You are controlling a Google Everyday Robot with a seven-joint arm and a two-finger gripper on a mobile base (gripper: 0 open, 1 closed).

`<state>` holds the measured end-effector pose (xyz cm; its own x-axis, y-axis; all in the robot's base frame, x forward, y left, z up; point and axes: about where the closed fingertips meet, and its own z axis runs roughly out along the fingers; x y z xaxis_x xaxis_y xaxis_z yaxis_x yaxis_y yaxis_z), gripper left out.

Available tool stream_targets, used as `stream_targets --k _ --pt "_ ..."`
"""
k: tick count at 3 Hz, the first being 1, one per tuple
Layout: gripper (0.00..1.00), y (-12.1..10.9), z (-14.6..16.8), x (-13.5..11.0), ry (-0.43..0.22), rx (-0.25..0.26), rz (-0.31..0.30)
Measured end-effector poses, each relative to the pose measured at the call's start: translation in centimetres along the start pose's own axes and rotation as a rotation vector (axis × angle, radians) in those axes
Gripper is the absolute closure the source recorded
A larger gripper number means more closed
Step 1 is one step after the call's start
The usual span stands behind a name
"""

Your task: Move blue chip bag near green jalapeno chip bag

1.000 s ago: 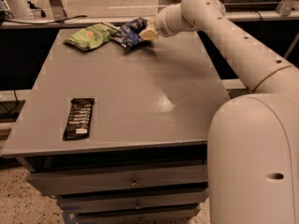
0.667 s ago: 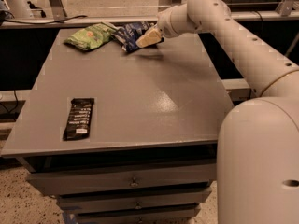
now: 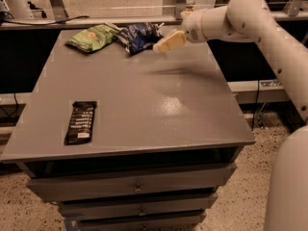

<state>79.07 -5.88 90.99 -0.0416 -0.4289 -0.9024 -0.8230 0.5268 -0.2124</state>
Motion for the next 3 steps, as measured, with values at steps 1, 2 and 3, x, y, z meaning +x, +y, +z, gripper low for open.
stream_targets --k 1,2,3 --pt "0.00 -0.1 -5.3 1.7 -0.020 -0.060 0.018" --pt "0.00 -0.2 -10.4 4.0 0.008 -0.131 -0.020" --pt "0.00 1.3 -10.4 4.2 0.024 -0.191 -0.025"
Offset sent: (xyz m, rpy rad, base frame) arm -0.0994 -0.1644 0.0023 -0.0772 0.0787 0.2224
